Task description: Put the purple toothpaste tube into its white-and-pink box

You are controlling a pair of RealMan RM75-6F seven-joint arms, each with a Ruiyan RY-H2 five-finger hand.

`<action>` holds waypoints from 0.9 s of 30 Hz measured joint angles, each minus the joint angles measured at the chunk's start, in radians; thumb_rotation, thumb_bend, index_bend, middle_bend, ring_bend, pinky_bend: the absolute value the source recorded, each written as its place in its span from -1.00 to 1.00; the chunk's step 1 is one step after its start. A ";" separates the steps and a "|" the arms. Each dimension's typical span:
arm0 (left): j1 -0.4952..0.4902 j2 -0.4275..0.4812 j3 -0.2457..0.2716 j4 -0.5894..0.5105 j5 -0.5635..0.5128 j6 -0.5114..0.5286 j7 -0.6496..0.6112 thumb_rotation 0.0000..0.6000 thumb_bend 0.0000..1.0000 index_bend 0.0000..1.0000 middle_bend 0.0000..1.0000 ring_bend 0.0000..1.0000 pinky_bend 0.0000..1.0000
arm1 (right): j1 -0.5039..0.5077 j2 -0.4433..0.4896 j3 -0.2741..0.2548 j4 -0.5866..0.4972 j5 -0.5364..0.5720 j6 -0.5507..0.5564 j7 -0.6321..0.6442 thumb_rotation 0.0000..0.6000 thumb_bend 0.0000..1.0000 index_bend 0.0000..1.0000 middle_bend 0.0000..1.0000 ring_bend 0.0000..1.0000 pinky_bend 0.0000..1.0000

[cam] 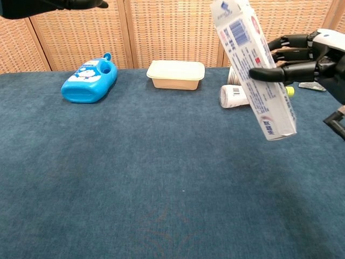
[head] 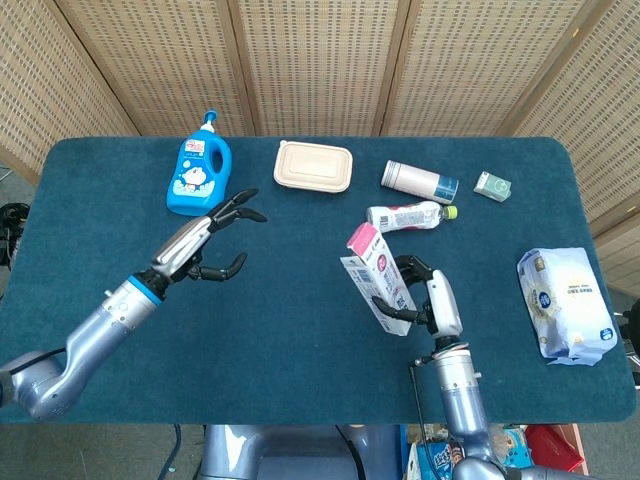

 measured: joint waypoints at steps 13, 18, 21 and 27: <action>0.041 -0.009 0.066 0.069 0.061 0.032 -0.017 1.00 0.02 -0.56 -1.00 -1.00 -1.00 | -0.018 0.079 -0.121 0.114 0.003 -0.021 -0.303 1.00 -0.52 0.35 0.15 -0.02 -0.03; 0.059 -0.003 0.091 0.085 0.083 0.048 -0.002 1.00 0.02 -0.56 -1.00 -1.00 -1.00 | -0.020 0.069 -0.155 0.152 0.003 -0.028 -0.368 1.00 -0.52 0.33 0.02 -0.08 -0.16; 0.069 0.000 0.108 0.096 0.093 0.056 0.024 1.00 0.02 -0.56 -1.00 -1.00 -1.00 | -0.022 0.064 -0.167 0.159 0.002 -0.043 -0.369 1.00 -0.52 0.16 -0.20 -0.33 -0.42; 0.097 0.002 0.140 0.116 0.098 0.076 0.106 1.00 0.02 -0.56 -1.00 -1.00 -1.00 | -0.027 0.070 -0.195 0.169 -0.017 -0.080 -0.351 1.00 -0.52 -0.11 -0.52 -0.67 -0.70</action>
